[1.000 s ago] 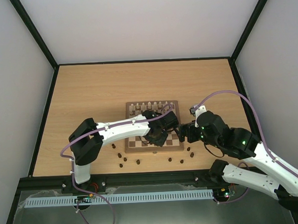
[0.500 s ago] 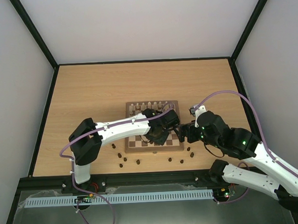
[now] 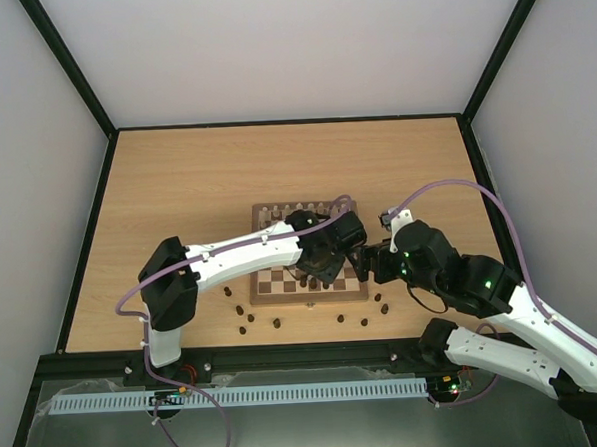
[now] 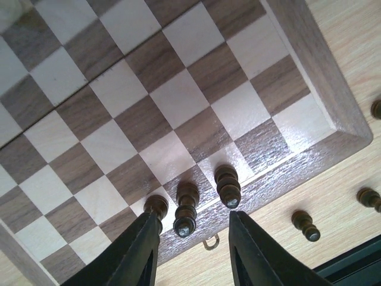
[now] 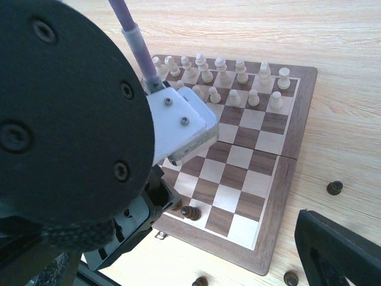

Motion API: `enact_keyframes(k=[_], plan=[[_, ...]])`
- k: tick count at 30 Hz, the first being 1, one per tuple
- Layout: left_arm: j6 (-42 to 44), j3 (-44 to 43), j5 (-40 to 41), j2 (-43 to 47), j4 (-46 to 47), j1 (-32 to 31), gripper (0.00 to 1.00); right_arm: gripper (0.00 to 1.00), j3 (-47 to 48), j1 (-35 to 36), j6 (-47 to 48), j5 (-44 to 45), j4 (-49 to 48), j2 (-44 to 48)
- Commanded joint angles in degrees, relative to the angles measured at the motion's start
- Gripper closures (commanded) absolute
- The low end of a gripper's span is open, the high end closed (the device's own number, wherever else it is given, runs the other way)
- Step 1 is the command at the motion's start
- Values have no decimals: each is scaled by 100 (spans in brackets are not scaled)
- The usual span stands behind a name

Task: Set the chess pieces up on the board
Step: Place the chess piece on the chessboard, then pick up the chess piece at the center of the board.

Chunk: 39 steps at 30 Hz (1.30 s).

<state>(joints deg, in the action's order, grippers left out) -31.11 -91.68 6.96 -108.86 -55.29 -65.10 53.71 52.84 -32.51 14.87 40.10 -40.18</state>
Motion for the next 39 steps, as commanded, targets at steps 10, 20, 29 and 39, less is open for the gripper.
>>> enact_keyframes(k=[10,20,29,39], plan=[[-362,-398,1204,942,-591,15,47,3,-20,-28,76,-5,-76,-129],[-1132,1856,1298,3525,518,14,22,1,19,-27,131,-264,-142,-201],[-1593,3172,1316,5034,1007,-27,1,1,-202,-27,-228,-736,-368,-436],[-1771,4035,1296,6083,1044,-42,1,1,-872,-24,-948,-1180,-811,-523]])
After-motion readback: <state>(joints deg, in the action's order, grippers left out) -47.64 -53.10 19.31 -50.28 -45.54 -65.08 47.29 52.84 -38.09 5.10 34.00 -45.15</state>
